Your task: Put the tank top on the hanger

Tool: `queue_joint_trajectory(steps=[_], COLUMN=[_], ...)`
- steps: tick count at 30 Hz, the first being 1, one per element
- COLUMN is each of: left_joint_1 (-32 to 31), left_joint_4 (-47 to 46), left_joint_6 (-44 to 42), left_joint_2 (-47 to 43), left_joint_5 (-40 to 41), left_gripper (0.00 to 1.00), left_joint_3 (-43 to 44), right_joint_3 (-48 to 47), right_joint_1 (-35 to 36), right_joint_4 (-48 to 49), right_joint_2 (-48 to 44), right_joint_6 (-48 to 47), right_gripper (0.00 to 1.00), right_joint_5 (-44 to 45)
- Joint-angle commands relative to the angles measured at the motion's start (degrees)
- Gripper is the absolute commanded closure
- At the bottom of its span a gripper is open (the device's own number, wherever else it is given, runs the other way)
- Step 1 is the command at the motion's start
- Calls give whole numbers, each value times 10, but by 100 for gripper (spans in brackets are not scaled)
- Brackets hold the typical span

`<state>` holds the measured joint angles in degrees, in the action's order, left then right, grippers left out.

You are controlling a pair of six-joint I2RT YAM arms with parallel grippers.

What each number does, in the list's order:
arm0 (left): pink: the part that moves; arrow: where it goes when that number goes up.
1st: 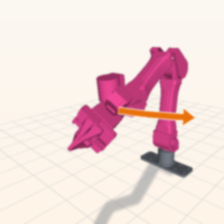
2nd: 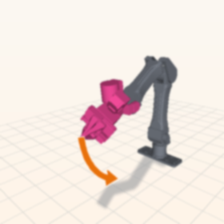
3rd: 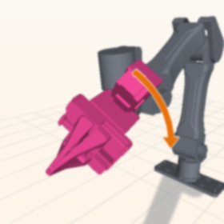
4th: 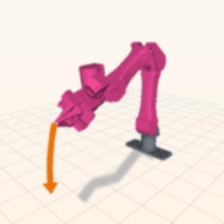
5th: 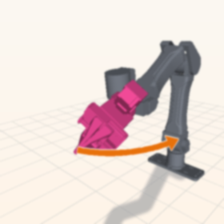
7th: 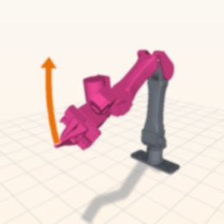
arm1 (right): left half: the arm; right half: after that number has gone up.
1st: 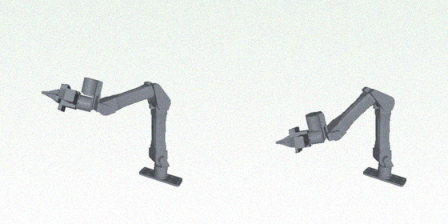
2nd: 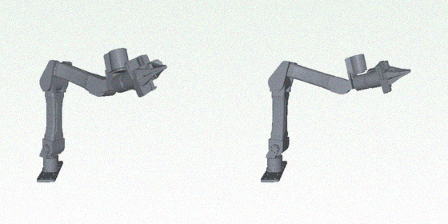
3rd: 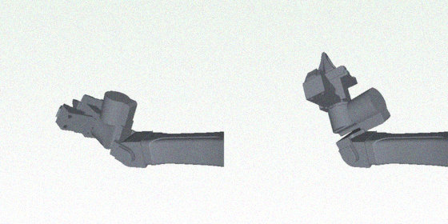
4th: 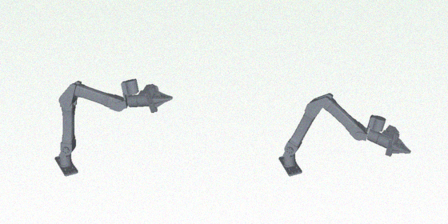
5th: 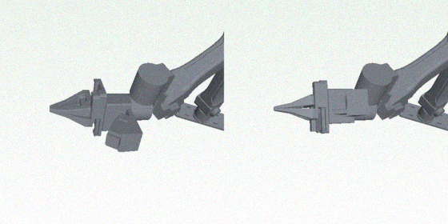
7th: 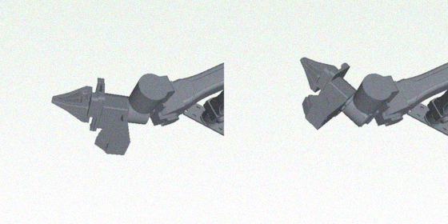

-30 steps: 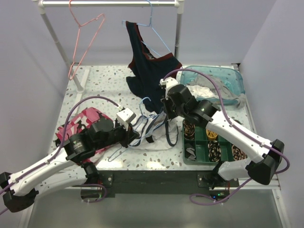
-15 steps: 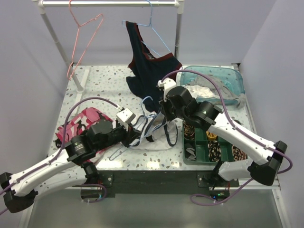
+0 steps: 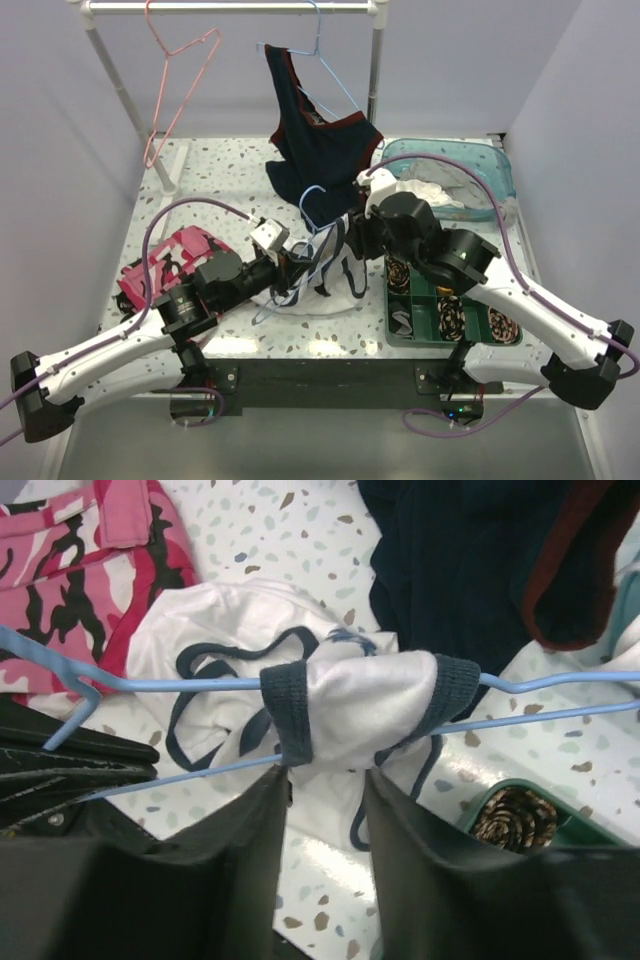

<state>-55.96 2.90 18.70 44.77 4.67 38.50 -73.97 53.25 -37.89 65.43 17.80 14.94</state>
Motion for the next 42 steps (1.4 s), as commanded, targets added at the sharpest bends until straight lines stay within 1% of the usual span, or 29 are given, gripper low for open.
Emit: queue_joint_trajectory(steps=[1,3,4,5,8,12,18,24,28,30,32,36,38,41,42], left_joint_1=[-1,0,-1,0,0,0,3,18,36,37,38,38,39,41,42], left_joint_4=[-67,-81,-84,-90,-105,-119,-119,-126,-141,-142,-142,-144,-145,-148,-148], left_joint_6=[-10,-9,-7,-6,-5,-9,-21,-22,-12,-11,-9,-6,-3,0,1], left_joint_2=[1,9,15,21,48,77,114,127,128,131,133,131,129,130,131], left_joint_5=[5,6,6,5,2,-11,-27,-44,-76,-84,-88,-89,-89,-92,-94], left_gripper=[100,100,100,100,100,100,100,100,100,100,100,100,100,100,100], left_joint_3=[-13,-20,-20,-22,-22,-11,19,36,35,36,34,29,26,22,21], right_joint_3=[32,58,70,100,131,131,117,114,140,150,157,158,164,164,164], right_joint_1=[2,1,1,2,1,2,5,7,12,12,12,13,13,13,13], right_joint_4=[55,103,125,178,249,295,327,333,352,373,391,403,415,415,415], right_joint_2=[-65,-87,-107,-115,-120,-87,-37,-14,-13,-14,-7,11,13,17,18], right_joint_6=[-14,-22,-33,-38,-55,-73,-84,-88,-90,-92,-95,-102,-103,-107,-109], right_gripper=[47,46,46,46,46,46,48,59,61,65,67,77,80,93,100], right_joint_5=[28,4,-25,-42,-90,-112,-102,-73,-48,-39,-28,-17,-14,-9,-6])
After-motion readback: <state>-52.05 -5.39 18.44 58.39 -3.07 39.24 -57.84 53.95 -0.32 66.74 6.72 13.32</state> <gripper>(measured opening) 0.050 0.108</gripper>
